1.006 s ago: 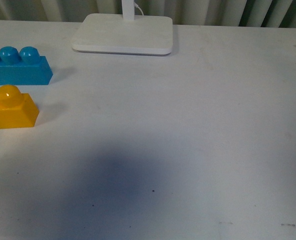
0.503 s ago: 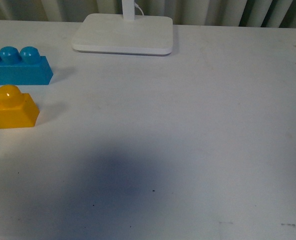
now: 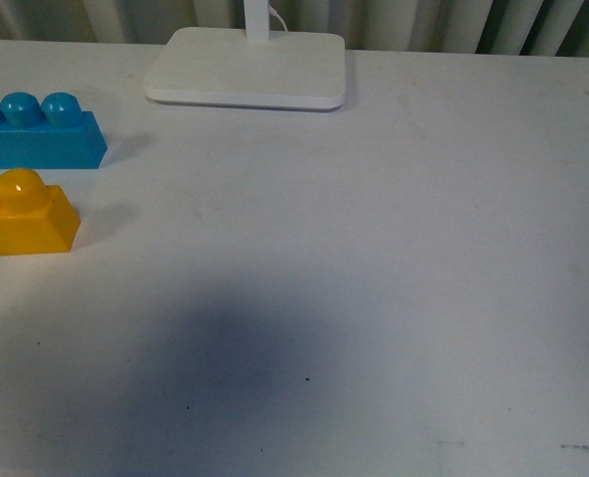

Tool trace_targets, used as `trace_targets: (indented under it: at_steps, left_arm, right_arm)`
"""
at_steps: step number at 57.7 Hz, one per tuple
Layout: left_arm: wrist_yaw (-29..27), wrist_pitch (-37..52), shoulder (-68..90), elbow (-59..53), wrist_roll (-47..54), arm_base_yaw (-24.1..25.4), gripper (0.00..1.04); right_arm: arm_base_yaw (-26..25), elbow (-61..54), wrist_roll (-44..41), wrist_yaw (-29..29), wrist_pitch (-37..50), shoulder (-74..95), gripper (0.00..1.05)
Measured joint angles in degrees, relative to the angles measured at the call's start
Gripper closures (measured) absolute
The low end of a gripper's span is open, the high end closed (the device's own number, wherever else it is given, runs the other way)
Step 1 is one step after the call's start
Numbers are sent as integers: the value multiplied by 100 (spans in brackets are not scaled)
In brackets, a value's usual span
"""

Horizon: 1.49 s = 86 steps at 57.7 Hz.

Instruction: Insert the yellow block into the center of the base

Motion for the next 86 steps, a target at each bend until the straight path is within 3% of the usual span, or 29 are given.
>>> trace_targets:
  at_steps: [19,32,49,73,86]
  left_arm:
    - [0,-2,0,0,0,0,6]
    - [0,0,0,0,-2,0,6]
    - [0,0,0,0,0,0,6]
    - [0,0,0,0,0,0,6]
    - [-2,0,0,0,0,0,6]
  right_arm:
    - [343,-728,988,-330,260,-407,9]
    - [1939,-1720,2380,201,575,-1198,8]
    - [3786,-1585,4203,1355,660,-1034,8]
    - [5777,-614,5939,2463,452,-168,8]
    - [6483,-164,6701,2640,236,103,8]
